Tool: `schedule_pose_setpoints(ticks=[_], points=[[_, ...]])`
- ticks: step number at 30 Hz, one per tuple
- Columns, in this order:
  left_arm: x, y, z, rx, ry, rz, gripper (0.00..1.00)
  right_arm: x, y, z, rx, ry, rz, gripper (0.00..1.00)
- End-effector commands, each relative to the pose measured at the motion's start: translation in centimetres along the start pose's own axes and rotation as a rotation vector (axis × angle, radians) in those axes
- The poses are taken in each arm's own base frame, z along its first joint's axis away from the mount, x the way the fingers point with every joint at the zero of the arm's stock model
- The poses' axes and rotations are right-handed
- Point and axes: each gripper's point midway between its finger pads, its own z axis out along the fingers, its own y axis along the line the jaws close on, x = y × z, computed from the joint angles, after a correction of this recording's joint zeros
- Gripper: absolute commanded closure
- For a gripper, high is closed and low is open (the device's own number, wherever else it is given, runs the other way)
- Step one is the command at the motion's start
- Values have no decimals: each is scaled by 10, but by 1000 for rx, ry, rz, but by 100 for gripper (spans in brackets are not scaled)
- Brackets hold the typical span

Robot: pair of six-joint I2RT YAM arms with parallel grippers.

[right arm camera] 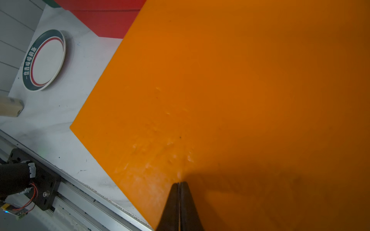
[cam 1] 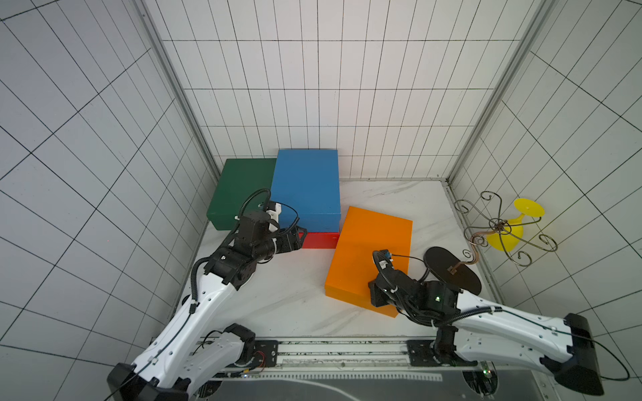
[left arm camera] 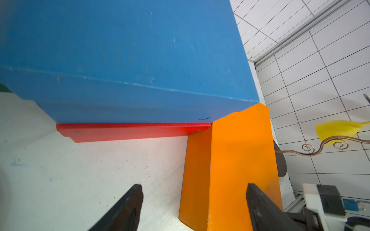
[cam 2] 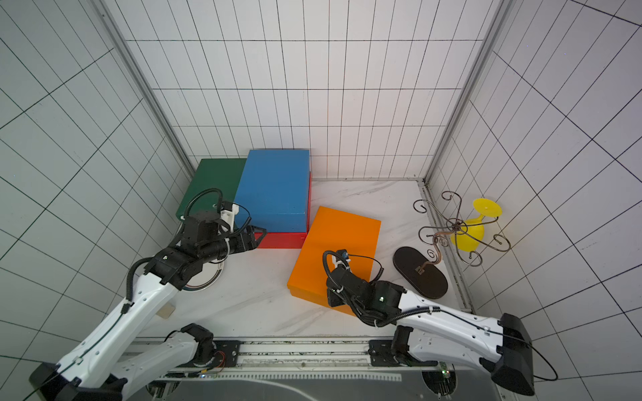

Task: Stack the shoeboxes
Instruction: Move the shoebox to the center of the board, then pick up the shoebox from the center of the board.

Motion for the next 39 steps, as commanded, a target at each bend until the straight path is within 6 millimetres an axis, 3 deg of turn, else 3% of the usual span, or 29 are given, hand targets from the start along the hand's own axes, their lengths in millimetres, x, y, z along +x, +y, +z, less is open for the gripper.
schedule_pose_setpoints(ticks=[1,3,6,9,16,24,31,34,39], points=[[18,2,-2,5,33,49,22,-42,-13,-40,33,-96,86,52],[33,4,5,4,71,59,24,-55,-26,-48,36,-127,111,33],[57,1,16,24,145,69,25,-68,-51,-54,52,-156,163,20],[81,-9,28,46,211,79,25,-76,-64,-53,50,-175,187,15],[122,-28,53,111,287,80,20,-70,-79,-25,-35,-156,314,11],[137,-47,74,163,321,90,18,-60,-102,-12,-7,-149,405,4],[142,-49,86,150,329,98,15,-35,-145,5,150,-144,501,1],[141,-50,90,148,323,100,15,-25,-149,15,130,-124,532,1],[140,-55,97,154,331,106,15,-22,-134,27,-10,-147,593,2]])
